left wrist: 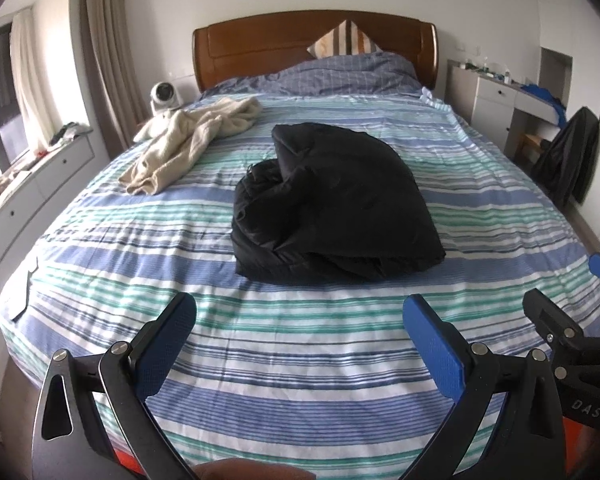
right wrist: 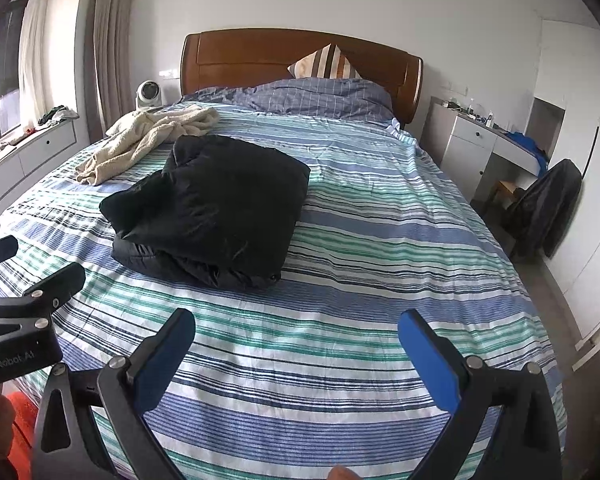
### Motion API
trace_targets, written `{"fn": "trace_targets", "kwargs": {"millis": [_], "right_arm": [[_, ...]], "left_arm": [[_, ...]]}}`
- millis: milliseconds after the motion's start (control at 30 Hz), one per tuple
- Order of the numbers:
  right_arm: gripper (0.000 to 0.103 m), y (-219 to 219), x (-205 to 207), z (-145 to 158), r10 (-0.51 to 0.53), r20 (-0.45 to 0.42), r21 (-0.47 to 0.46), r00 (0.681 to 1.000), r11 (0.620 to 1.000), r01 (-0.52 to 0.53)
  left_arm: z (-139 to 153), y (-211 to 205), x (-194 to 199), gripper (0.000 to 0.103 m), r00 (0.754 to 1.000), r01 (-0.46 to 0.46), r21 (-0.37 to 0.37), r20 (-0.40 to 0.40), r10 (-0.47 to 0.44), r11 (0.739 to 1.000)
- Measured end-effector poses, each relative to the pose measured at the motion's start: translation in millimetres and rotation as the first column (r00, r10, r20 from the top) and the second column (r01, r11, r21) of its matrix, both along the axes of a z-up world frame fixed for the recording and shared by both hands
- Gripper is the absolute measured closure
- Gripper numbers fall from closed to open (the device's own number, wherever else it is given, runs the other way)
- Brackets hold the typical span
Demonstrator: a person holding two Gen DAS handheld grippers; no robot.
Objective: Fold large clothes
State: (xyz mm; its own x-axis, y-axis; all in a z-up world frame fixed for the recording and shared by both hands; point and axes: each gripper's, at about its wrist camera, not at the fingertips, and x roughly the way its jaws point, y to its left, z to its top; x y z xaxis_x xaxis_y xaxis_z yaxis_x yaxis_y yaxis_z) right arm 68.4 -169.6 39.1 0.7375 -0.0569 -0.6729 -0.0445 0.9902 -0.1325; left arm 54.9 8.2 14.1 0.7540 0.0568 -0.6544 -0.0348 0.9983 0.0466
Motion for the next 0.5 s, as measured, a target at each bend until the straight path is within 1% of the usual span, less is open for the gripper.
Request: {"fn": "trace_targets", "kwargs": {"millis": [233,400,500], "right_arm": [[0.0,-1.1,0.3,-2.1,-0.011,-0.012,-0.015,1.0,1.0,0.011],[0.0,0.4,1.1,-3.9,-0.01,-0.021,-0.018,1.0,1.0,0.01],[0.0,2.3,-0.3,-3.7,-0.005,-0.02,-0.018,1.0,1.0,0.004]], "left_arm": [[-2.2,1.5,1.4,0.001,1.0,-0.01,0.002,-0.007,0.01,1.0],[-0.6,2.4,-1.1,0.0,1.0,-0.02,-0.007,0.011,0.02,1.0],[1.3,3.1,-3.1,0.001,0.999,-0.025,0.002,0.029,0.025,1.0]]}}
